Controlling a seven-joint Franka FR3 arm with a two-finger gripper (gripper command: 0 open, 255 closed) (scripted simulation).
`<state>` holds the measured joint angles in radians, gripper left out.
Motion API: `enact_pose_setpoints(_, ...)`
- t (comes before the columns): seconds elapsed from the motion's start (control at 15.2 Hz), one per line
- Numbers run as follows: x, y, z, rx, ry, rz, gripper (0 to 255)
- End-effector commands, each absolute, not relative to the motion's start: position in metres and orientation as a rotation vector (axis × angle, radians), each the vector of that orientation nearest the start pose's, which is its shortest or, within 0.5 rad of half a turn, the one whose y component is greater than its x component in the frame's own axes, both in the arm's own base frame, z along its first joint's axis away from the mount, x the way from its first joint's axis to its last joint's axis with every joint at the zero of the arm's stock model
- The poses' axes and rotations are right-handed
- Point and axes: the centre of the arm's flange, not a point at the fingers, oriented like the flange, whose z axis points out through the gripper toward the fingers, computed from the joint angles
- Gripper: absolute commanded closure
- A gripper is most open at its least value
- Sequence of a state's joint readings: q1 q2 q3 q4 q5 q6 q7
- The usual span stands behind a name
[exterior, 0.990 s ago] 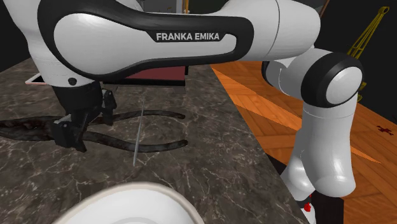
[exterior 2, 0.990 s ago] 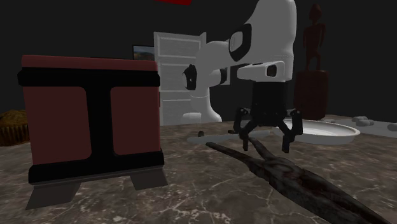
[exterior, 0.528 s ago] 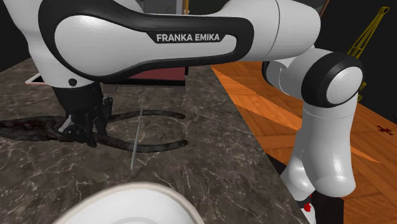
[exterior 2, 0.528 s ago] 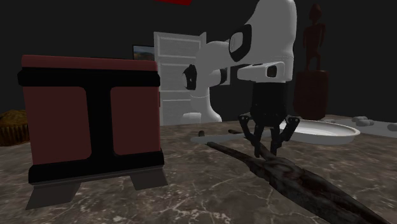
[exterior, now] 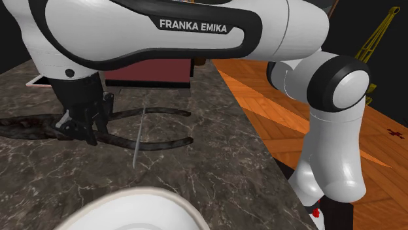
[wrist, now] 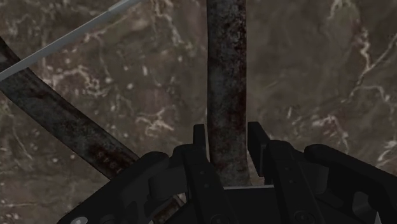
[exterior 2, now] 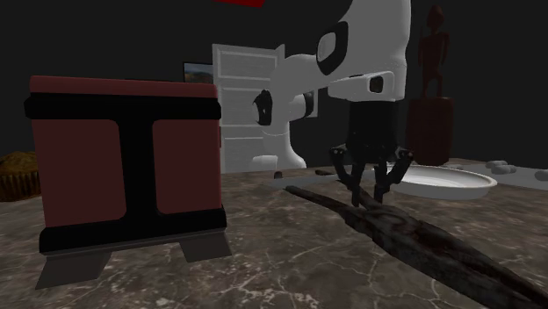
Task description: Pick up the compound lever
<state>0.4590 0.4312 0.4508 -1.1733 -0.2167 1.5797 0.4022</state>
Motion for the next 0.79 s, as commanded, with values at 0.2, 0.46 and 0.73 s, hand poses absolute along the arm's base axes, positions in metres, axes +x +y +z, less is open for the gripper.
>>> enact_pose_setpoints(0.2, 0.481, 0.470, 0.594, -3.073, -0.736, -0.049, 255)
enact_pose_setpoints(0.46, 0.481, 0.470, 0.615, -3.073, -0.736, -0.049, 255)
enact_pose_setpoints(0.73, 0.481, 0.470, 0.626, -3.073, -0.736, -0.049, 255)
